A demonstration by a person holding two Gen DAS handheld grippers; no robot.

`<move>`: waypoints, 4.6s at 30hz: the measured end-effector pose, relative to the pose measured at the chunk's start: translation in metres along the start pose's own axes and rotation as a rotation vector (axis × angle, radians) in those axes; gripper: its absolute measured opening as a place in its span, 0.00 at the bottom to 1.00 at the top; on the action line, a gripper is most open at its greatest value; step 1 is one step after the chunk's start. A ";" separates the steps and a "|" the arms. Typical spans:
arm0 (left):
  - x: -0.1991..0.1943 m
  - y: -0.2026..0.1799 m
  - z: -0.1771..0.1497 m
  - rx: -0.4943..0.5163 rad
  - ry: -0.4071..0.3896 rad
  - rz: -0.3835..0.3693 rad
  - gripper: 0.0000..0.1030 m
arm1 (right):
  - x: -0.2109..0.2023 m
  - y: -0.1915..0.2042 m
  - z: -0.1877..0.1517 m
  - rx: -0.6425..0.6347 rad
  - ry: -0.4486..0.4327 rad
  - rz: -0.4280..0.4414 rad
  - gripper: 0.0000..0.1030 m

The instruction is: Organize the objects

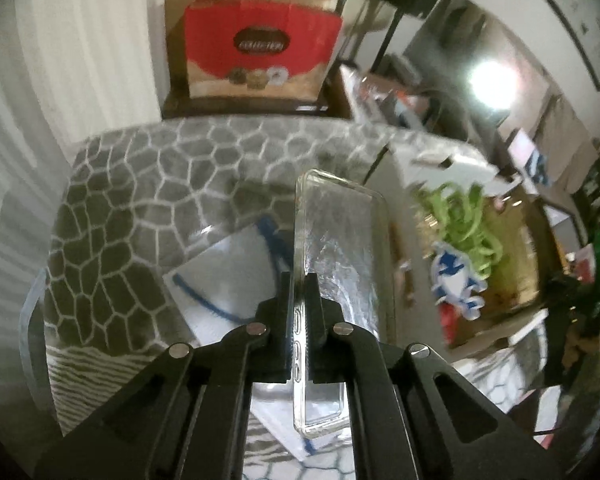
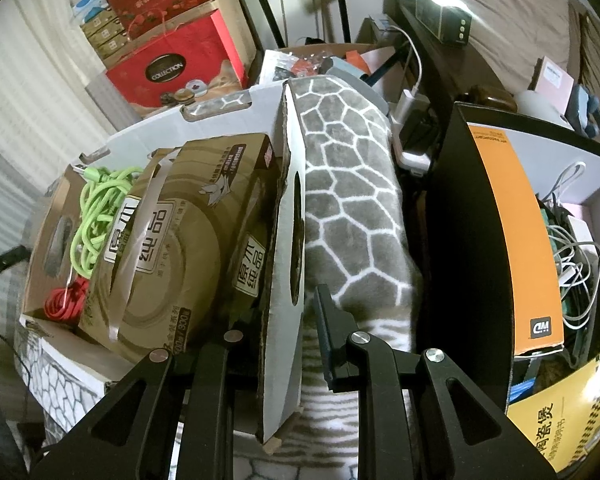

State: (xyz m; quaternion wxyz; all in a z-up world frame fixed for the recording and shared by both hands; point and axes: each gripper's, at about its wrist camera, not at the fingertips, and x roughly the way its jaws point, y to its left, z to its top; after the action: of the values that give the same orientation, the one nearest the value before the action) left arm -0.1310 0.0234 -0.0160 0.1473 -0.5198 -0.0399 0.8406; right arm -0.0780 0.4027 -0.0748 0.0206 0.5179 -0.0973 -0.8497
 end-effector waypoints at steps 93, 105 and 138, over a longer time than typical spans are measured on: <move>0.007 0.018 -0.013 -0.120 0.071 -0.112 0.57 | -0.002 0.001 -0.006 0.013 -0.013 0.026 0.19; 0.013 -0.032 -0.003 -0.036 0.088 -0.259 0.46 | -0.002 0.001 -0.006 0.009 -0.009 0.019 0.19; 0.013 -0.178 -0.024 0.408 0.021 -0.237 0.07 | -0.001 -0.001 -0.006 0.017 -0.014 0.033 0.19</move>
State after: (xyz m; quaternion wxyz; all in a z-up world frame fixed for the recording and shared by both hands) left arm -0.0789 0.1950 0.0013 0.3475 -0.4798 0.0714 0.8025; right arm -0.0719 0.4031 -0.0768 0.0295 0.5102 -0.1133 -0.8520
